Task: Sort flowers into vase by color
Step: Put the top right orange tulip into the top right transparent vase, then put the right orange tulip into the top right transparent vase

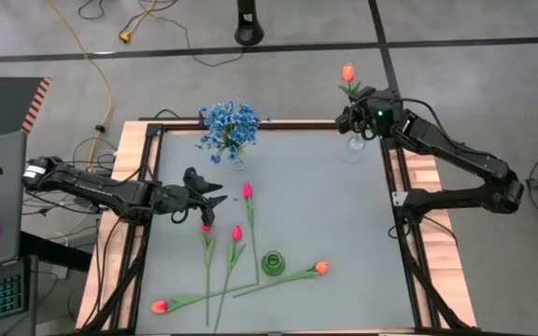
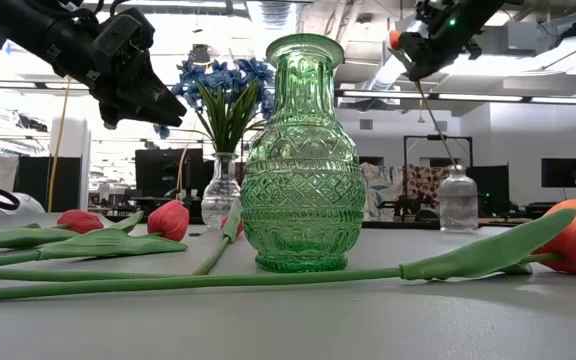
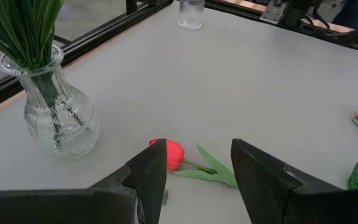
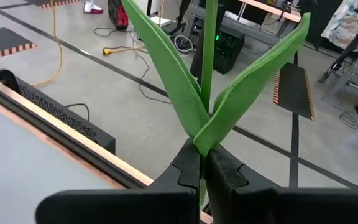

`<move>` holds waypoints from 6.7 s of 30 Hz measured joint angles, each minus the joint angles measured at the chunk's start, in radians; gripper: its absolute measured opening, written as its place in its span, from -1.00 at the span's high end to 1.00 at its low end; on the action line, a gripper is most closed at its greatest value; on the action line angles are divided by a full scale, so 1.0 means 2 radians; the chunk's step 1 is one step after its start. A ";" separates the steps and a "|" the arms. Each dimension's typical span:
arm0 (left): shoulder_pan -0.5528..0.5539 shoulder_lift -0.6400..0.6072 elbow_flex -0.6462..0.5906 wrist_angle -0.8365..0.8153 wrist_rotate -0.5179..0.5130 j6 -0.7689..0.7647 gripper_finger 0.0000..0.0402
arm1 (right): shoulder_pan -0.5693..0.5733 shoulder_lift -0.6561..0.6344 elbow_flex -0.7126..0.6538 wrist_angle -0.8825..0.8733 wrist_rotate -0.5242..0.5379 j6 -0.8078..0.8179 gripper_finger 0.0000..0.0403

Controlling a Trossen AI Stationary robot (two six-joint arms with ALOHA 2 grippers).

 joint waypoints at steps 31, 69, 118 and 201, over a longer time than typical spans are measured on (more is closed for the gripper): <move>0.000 0.000 0.000 0.000 0.000 0.000 0.17 | -0.004 0.000 0.000 -0.139 0.000 0.038 0.75; 0.000 0.000 0.000 0.000 0.000 0.000 0.17 | -0.001 -0.001 0.000 -0.250 -0.002 0.069 0.12; 0.000 0.000 0.000 0.000 0.000 -0.006 0.17 | 0.242 0.000 0.024 -0.421 -0.246 0.278 0.03; 0.000 0.000 0.000 -0.007 0.026 -0.005 0.17 | 0.563 0.414 0.023 0.040 -0.222 0.212 0.37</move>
